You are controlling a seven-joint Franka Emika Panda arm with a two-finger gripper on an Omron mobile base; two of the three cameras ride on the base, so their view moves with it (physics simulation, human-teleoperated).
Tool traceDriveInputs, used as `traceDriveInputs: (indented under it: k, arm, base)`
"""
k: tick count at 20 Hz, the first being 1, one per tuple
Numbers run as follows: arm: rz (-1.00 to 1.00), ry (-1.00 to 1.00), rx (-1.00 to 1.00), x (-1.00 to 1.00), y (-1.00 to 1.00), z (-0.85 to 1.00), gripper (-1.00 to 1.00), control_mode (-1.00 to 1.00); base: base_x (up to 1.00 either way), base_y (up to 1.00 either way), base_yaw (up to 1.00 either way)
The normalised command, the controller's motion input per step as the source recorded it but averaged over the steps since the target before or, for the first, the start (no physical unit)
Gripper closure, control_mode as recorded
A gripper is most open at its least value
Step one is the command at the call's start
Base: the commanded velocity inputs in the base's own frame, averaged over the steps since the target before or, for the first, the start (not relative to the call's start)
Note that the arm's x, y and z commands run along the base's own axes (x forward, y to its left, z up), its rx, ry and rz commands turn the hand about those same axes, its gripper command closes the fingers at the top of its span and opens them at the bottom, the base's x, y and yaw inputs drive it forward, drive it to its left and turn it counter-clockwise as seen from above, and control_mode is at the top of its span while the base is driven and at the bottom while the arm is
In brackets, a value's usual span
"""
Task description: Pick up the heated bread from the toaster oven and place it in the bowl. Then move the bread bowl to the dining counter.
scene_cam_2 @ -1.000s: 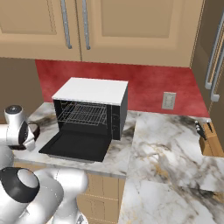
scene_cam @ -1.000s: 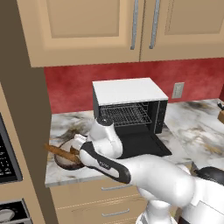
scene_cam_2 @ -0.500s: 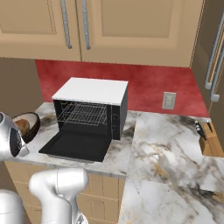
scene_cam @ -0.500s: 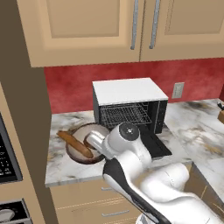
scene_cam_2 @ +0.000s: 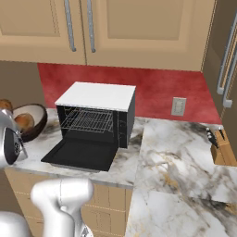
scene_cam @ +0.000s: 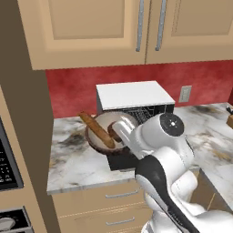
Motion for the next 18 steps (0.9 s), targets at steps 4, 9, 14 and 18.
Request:
traceDriveInputs:
  k: [4,9,14,18]
  arm:
    - [-0.04,0.0,0.18,-0.25,-0.63,0.76,1.0,-1.0]
    - [-0.02,0.0,0.11,-0.21,-0.58,0.23,1.0,1.0]
    - [0.0,0.0,0.0,0.0,0.0,0.0,1.0,1.0]
    - [0.0,0.0,0.0,0.0,0.0,0.0,1.0,1.0]
  base:
    - [0.0,0.0,0.0]
    - [-0.11,-0.17,0.0]
    - [-0.75,-0.47,0.42]
    - [-0.47,0.08,0.79]
